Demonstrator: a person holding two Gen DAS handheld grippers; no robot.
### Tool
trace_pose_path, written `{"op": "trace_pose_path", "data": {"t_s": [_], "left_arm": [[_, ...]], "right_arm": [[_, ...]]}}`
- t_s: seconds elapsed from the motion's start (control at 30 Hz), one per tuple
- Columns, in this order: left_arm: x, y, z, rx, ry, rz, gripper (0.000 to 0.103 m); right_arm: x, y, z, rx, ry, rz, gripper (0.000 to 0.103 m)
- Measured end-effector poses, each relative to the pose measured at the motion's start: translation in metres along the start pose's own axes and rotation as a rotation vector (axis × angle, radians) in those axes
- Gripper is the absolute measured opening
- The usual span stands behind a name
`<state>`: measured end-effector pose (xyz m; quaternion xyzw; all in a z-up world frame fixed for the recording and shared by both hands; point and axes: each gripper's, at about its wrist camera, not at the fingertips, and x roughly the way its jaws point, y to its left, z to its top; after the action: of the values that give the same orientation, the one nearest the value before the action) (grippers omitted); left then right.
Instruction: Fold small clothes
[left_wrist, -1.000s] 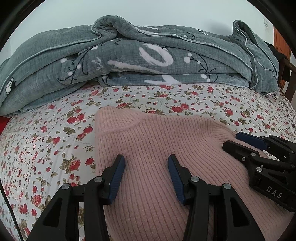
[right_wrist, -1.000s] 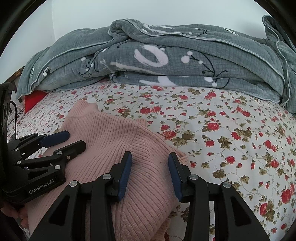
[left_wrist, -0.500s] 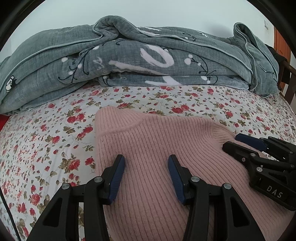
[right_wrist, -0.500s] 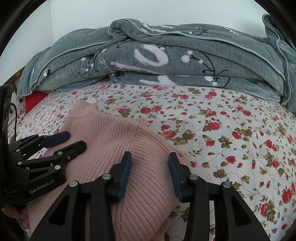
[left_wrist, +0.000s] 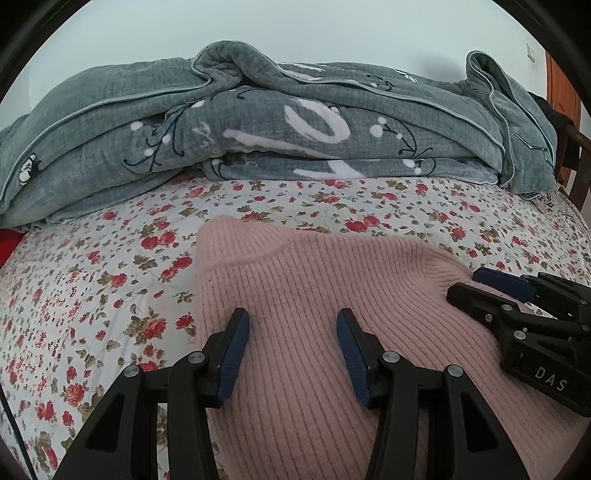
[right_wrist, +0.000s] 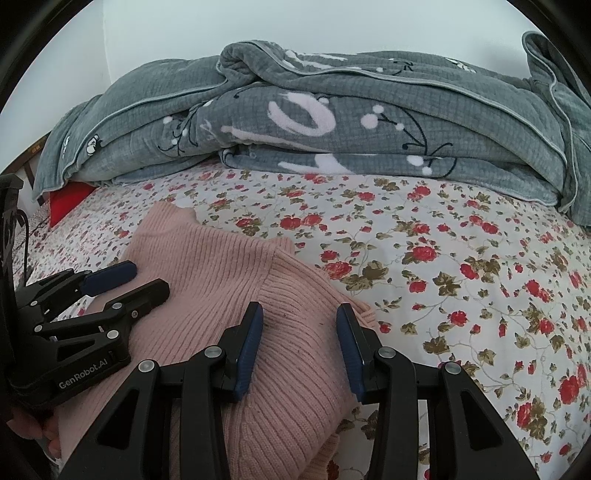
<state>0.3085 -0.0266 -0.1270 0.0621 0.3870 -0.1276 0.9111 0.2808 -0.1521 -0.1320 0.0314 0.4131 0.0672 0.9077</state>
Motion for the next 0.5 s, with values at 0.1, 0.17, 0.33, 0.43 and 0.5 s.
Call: {"op": "trace_pose_path", "data": {"t_s": [0.1,0.17,0.33,0.43,0.5], "left_arm": [[-0.0013,0.0002,-0.0002,-0.006,-0.001,-0.003,0.049],[-0.0017,0.0003,0.0003,-0.006,-0.001,-0.003,0.049],[-0.0029,0.0027,0.0014,-0.016,-0.006,0.0,0.049],[-0.0039,0.004,0.0013,-0.026,-0.01,0.002,0.049],[-0.0038,0.0041,0.0017,-0.026,-0.01,0.006,0.049]], "right_arm": [[-0.0011,-0.0008,0.0001,0.004,-0.001,0.003,0.041],[-0.002,-0.0003,0.0001,0.004,-0.003,-0.001,0.041],[-0.005,0.0006,-0.0007,0.006,-0.008,-0.002,0.041],[-0.0068,0.0006,-0.0004,0.009,-0.01,-0.001,0.041],[-0.008,0.0004,0.0,0.012,-0.013,0.002,0.041]]}}
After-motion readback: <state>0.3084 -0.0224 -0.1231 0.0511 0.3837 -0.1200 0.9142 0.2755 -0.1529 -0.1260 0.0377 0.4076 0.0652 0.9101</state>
